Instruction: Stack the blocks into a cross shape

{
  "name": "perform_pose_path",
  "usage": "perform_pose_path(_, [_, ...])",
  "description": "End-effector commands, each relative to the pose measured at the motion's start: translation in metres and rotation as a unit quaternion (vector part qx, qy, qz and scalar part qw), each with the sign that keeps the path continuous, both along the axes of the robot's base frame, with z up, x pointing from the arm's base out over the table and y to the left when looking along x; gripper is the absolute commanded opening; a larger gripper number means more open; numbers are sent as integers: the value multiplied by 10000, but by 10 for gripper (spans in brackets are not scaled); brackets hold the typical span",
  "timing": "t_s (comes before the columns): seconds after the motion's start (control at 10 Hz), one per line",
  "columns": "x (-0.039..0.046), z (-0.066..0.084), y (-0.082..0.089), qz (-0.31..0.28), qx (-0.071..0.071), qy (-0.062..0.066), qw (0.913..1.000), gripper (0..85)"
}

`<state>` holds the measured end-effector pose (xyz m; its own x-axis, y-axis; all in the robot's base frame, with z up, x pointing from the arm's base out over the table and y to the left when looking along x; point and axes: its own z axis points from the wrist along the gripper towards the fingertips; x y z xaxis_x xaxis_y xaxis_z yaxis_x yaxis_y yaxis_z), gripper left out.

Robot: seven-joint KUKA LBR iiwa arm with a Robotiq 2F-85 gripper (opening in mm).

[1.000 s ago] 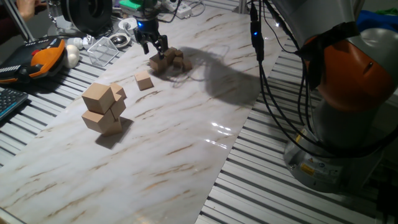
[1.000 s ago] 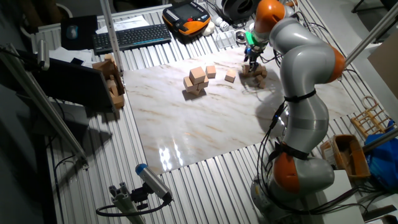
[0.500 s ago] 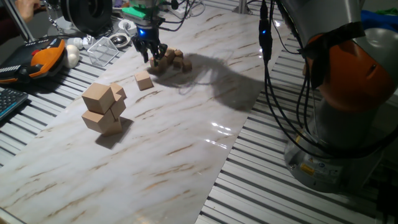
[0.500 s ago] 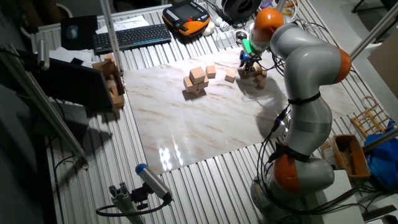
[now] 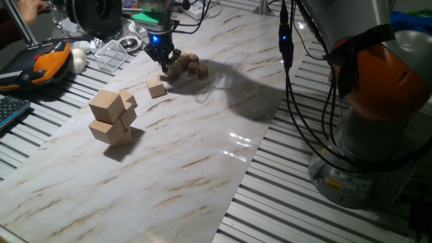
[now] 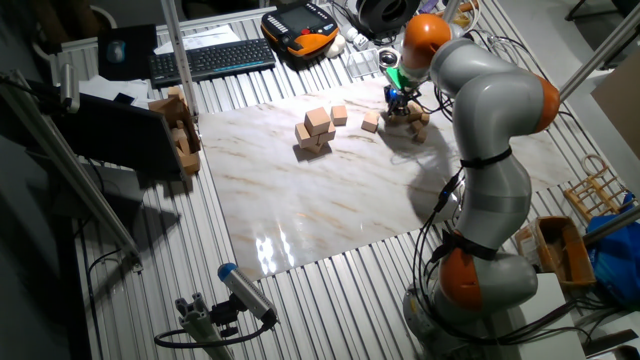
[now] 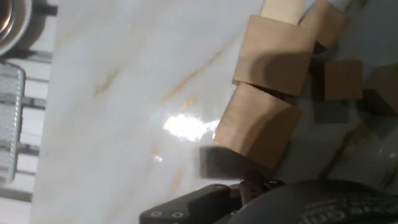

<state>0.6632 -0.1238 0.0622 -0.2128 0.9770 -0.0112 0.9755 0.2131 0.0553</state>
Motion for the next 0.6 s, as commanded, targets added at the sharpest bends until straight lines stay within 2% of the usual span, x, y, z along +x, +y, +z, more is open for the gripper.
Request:
perform_pose_path(0.0, [-4,-7,-7,286,-27,19,9996,0])
perform_pose_path(0.2, [-13,-14,-20,378,-45,74,9992,0])
perform_pose_path(0.5, [-18,-17,-27,561,-77,75,9984,0])
